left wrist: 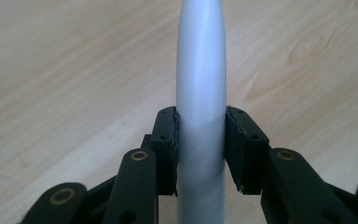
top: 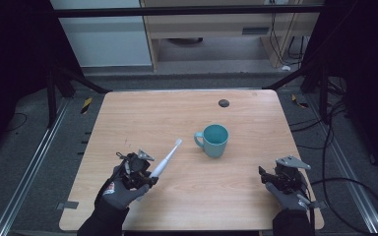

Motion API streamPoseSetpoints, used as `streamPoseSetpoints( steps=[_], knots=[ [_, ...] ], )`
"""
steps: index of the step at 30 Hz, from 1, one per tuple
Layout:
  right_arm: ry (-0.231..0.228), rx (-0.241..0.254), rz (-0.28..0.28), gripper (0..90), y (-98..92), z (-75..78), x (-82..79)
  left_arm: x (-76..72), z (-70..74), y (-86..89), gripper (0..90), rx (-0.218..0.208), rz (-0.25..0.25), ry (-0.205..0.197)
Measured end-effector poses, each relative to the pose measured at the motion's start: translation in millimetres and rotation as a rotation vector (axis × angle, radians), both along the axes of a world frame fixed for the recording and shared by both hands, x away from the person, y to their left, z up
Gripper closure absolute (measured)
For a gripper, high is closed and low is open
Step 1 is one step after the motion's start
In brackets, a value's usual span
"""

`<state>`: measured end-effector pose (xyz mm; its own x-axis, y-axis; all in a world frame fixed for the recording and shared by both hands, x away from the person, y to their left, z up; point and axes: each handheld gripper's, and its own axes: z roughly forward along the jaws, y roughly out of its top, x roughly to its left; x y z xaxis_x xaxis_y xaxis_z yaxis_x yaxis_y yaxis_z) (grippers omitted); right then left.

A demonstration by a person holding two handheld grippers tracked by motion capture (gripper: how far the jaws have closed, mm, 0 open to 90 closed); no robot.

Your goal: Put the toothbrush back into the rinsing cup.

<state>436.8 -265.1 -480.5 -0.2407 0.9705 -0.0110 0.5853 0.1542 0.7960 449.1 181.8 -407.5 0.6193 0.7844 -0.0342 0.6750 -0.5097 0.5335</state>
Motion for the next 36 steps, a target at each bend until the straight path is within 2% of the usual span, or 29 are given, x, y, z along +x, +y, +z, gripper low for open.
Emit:
streamPoseSetpoints(
  steps=[1,2,4,5,7,9,13,14,16,21,24,25,28,31,36],
  knots=[
    [-0.003,-0.003,0.003,30.1,0.8,-0.2,-0.1,1.6,3.6,1.2,65.4,-0.012,0.013,-0.019],
    [-0.002,0.004,0.005,30.1,1.4,0.4,-0.4,4.7,10.1,2.5,65.4,-0.039,0.036,-0.063],
    [-0.011,0.001,0.008,30.1,1.9,0.8,-0.1,8.6,16.1,2.9,65.4,-0.067,0.059,-0.103],
    [-0.012,0.001,0.007,30.0,2.2,1.0,-0.3,8.6,16.1,2.9,65.4,-0.067,0.059,-0.103],
    [-0.012,0.002,0.006,30.0,2.5,0.9,-0.5,14.6,22.1,1.8,65.4,-0.085,0.081,-0.150],
    [-0.016,-0.002,0.005,29.9,2.5,0.9,-0.8,22.5,27.8,-1.6,65.4,-0.127,0.108,-0.202],
    [-0.021,0.000,0.003,29.6,2.6,1.0,-0.9,33.1,35.5,-11.0,65.4,-0.170,0.136,-0.275],
    [-0.021,0.000,0.003,29.6,2.6,1.0,-0.9,33.1,35.5,-11.0,65.4,-0.170,0.136,-0.275],
    [-0.020,-0.003,0.004,29.5,2.8,0.7,-0.9,39.9,38.4,-18.3,65.5,-0.191,0.155,-0.316],
    [-0.018,-0.001,0.004,29.3,3.0,0.5,-0.9,53.0,42.0,-31.8,65.5,-0.221,0.176,-0.384],
    [-0.024,-0.004,0.004,29.3,2.2,0.2,-0.5,60.7,41.3,-41.3,65.4,-0.265,0.177,-0.406],
    [-0.025,-0.004,0.003,29.2,2.1,0.2,-0.5,64.5,40.6,-46.1,65.5,-0.265,0.182,-0.433],
    [-0.026,-0.001,0.004,28.7,2.5,-0.2,-0.1,71.5,38.2,-55.1,65.5,-0.306,0.192,-0.444],
    [-0.018,-0.005,0.005,28.6,3.5,-1.1,0.5,78.2,37.4,-65.4,65.5,-0.310,0.199,-0.467],
    [-0.015,-0.001,0.007,28.6,4.8,-1.4,1.0,86.2,38.7,-79.5,65.5,-0.360,0.214,-0.491]
  ],
)
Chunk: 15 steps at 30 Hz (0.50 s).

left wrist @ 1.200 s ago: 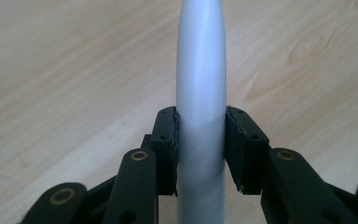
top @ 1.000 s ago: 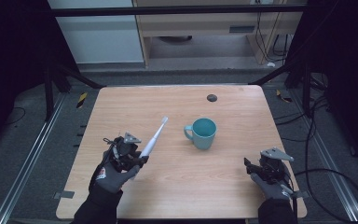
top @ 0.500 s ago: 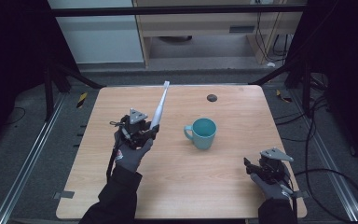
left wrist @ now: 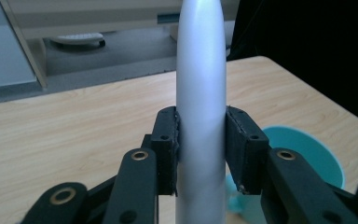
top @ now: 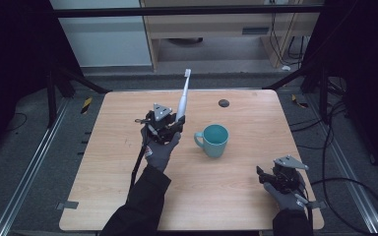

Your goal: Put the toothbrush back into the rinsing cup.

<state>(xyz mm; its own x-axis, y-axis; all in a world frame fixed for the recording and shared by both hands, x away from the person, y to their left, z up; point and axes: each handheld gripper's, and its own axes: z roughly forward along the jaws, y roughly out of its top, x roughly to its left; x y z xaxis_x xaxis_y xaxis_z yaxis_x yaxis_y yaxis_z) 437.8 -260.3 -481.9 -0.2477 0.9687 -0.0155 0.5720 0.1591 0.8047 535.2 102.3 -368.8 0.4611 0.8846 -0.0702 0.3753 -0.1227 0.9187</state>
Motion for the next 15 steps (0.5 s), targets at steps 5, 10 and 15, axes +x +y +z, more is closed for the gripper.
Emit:
streamPoseSetpoints(
  steps=[5,10,15],
  knots=[
    [-0.002,-0.001,0.000,28.6,-0.9,-0.5,0.1,4.0,3.0,-14.7,65.5,-0.017,0.018,-0.038],
    [-0.004,0.002,-0.002,28.6,-2.0,-0.5,0.2,7.6,6.0,-25.2,65.6,-0.043,0.029,-0.052],
    [-0.002,0.005,-0.002,28.5,-1.8,-0.4,0.3,10.7,5.8,-38.1,65.5,-0.057,0.029,-0.062]
  ],
)
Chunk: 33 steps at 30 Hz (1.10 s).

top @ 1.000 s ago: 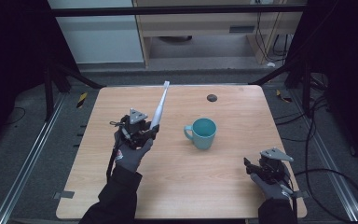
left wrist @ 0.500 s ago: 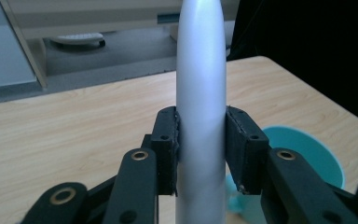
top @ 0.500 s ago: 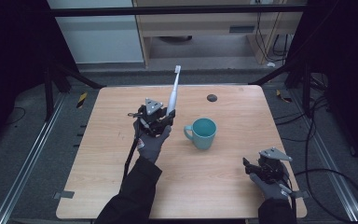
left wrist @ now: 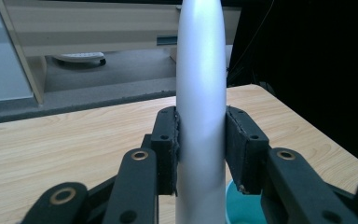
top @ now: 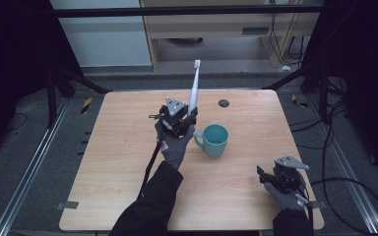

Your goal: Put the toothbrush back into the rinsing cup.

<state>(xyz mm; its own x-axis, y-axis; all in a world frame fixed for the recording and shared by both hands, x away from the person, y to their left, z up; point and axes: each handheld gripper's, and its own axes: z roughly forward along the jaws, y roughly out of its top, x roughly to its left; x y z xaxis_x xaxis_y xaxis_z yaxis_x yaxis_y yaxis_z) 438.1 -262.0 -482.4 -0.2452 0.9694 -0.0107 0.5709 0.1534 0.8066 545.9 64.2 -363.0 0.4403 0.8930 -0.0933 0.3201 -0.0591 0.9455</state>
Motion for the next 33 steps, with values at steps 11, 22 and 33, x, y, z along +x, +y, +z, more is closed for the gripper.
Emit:
streamPoseSetpoints(
  steps=[11,22,33],
  knots=[
    [0.000,0.004,0.001,28.4,1.0,-0.5,0.4,4.2,-7.0,-29.3,65.5,-0.020,-0.020,-0.008],
    [-0.002,0.007,0.004,28.2,2.1,-1.1,1.2,9.5,-18.7,-47.0,65.5,-0.035,-0.019,-0.002],
    [0.002,0.005,0.012,28.1,3.6,-1.4,1.6,11.3,-36.0,-61.9,65.5,-0.017,-0.029,0.007]
  ],
)
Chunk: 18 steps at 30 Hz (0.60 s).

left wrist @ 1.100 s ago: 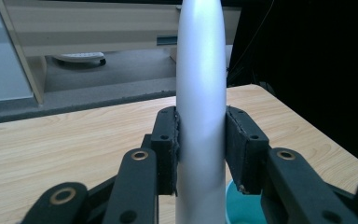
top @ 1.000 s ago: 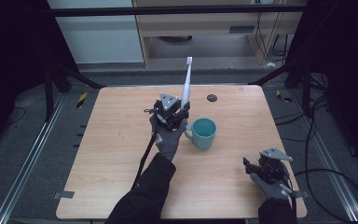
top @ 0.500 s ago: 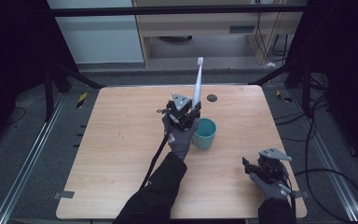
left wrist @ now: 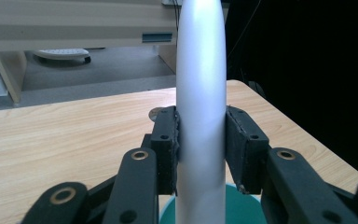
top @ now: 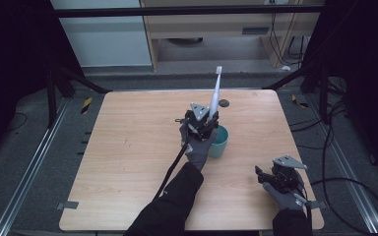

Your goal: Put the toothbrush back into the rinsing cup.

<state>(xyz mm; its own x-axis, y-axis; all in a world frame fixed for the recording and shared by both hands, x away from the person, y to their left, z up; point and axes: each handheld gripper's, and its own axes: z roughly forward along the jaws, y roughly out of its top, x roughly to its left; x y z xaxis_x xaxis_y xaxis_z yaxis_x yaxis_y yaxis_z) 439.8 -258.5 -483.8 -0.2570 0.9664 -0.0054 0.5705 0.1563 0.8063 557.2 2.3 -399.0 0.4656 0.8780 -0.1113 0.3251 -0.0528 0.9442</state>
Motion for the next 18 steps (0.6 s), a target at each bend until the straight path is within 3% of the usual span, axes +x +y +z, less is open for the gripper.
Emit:
streamPoseSetpoints(
  steps=[18],
  knots=[
    [0.004,-0.004,0.006,27.9,0.4,-0.9,0.3,-5.4,-31.6,-13.6,65.5,0.064,-0.023,0.034]
  ],
)
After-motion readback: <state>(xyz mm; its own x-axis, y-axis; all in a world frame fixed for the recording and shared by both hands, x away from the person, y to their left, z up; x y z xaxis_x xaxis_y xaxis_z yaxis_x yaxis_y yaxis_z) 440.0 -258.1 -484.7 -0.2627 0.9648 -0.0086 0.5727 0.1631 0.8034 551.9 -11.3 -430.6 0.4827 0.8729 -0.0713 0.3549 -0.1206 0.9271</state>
